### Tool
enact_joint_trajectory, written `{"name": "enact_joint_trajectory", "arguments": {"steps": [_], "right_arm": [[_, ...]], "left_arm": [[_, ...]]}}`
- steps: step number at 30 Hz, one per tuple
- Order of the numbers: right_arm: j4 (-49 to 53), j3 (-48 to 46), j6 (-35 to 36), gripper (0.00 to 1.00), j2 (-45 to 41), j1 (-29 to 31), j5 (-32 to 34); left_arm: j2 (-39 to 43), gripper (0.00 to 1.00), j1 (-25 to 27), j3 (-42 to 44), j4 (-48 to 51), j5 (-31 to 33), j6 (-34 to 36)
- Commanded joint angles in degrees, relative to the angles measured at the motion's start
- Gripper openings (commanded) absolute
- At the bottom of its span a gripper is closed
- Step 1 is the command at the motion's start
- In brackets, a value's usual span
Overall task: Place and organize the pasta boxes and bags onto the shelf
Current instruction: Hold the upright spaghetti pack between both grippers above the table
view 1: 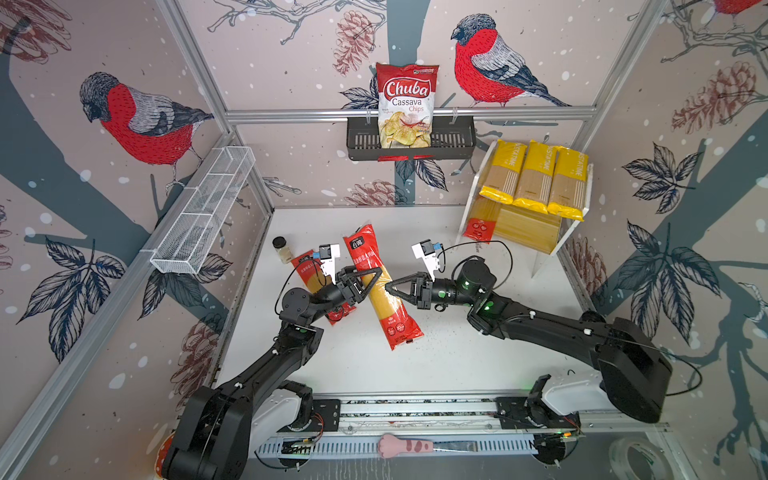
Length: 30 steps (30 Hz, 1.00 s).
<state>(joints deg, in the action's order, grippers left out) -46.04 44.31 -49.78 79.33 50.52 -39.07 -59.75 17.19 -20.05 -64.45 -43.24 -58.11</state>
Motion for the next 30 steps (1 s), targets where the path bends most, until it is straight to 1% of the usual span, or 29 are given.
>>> {"name": "enact_joint_trajectory", "arguments": {"steps": [1, 5, 11, 18, 22, 27, 30], "right_arm": [[-12.42, -0.06, -1.82, 0.02, -1.28, -0.17, -1.63], [-12.76, -0.79, -2.0, 0.01, -1.3, -0.55, -1.79], [-11.66, -1.69, -1.58, 0.02, -0.14, -0.69, -0.76], [-8.45, -2.21, -1.1, 0.06, 0.79, -1.16, 2.32], [-6.34, -1.86, -0.08, 0.1, 0.86, -1.07, 3.28], [-1.46, -0.57, 3.42, 0.14, 1.0, 0.11, 5.07], [-0.57, -0.5, 4.4, 0.17, 1.59, 0.39, 5.42]], "left_arm": [[0.39, 0.73, -0.28, -0.07, -2.01, 0.53, 1.51], [0.62, 0.69, -0.59, -0.21, -2.45, 0.53, 1.18], [0.25, 0.55, -0.52, -1.3, -4.24, -0.26, -0.56], [-0.01, 0.41, -0.53, -1.31, -3.93, -0.26, -0.43], [-0.4, 0.35, -0.52, -1.13, -4.11, -0.17, -0.52], [-0.86, 0.29, -0.08, -1.33, -4.45, 0.09, -0.68], [-1.23, 0.26, 0.2, -1.3, -4.94, 0.35, -0.96]]}}
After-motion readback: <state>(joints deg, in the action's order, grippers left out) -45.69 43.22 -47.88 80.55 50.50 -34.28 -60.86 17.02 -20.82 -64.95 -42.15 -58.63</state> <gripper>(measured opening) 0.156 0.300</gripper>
